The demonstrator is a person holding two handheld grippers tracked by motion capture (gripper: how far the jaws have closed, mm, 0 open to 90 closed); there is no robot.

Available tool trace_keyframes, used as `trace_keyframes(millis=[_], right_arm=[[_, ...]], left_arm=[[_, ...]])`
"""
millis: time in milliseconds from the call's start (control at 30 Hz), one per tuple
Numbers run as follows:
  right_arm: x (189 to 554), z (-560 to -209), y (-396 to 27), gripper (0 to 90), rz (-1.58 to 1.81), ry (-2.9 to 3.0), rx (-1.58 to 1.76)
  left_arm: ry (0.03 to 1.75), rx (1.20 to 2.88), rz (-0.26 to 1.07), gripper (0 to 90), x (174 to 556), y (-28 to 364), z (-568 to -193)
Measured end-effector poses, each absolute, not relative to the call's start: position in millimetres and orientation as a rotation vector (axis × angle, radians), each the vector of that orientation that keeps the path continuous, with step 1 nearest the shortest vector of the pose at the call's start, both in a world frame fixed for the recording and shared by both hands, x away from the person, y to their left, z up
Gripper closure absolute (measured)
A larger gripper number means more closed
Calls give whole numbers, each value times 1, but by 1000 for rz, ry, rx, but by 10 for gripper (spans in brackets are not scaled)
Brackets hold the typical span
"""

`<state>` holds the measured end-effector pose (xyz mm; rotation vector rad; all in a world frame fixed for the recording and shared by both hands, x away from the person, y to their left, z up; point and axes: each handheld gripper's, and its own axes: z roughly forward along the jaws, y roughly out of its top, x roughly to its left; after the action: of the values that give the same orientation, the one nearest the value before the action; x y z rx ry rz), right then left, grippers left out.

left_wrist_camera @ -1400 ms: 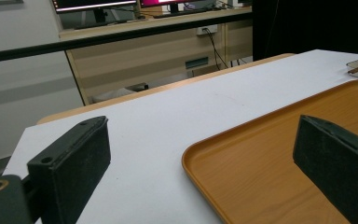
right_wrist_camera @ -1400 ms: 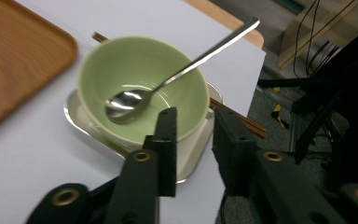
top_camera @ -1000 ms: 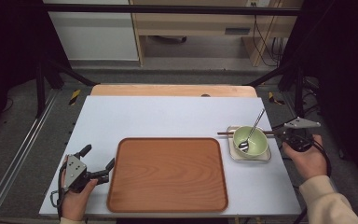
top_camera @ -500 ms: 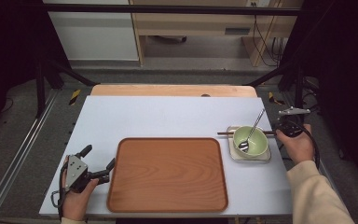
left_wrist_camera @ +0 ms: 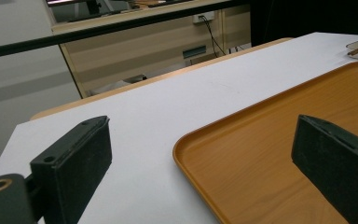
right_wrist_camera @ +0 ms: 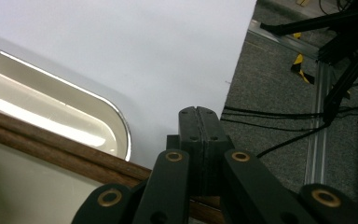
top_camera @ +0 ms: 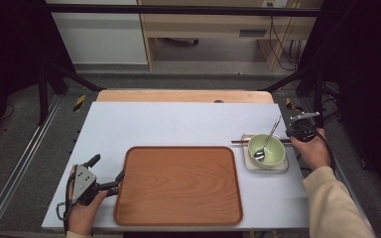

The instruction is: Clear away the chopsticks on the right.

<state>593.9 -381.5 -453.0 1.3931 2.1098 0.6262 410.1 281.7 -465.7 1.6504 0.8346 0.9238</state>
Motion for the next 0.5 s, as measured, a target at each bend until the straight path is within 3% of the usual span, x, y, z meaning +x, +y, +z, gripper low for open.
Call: trace_keyframes(millis=[500], right_arm=[[588,-452,-375,900,604,2194,1332]], left_arm=[[835,1652,926,44,411,282,-466]])
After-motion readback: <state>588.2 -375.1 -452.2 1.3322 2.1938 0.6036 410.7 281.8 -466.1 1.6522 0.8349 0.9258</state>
